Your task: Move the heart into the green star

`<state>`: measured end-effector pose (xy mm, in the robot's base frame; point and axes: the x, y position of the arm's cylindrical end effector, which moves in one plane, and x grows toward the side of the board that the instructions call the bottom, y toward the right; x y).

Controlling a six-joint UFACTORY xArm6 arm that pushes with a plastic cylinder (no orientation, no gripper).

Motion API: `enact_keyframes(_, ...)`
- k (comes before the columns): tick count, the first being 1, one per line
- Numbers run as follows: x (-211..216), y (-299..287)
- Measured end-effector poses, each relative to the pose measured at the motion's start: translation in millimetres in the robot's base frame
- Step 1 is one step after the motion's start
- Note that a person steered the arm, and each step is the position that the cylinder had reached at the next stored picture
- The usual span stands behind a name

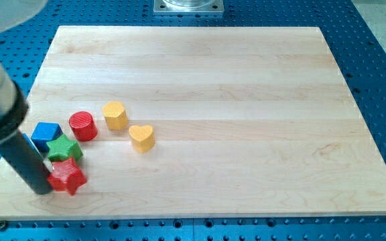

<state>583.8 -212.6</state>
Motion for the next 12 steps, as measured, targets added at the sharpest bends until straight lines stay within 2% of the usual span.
enact_keyframes(1, 4, -64)
enact_keyframes(3, -36, -39)
enact_keyframes(4, -37, -5)
enact_keyframes(6, -9, 85)
enact_keyframes(7, -13, 111)
enact_keyframes(8, -44, 203)
enact_keyframes(9, -82, 207)
enact_keyframes(12, -87, 132)
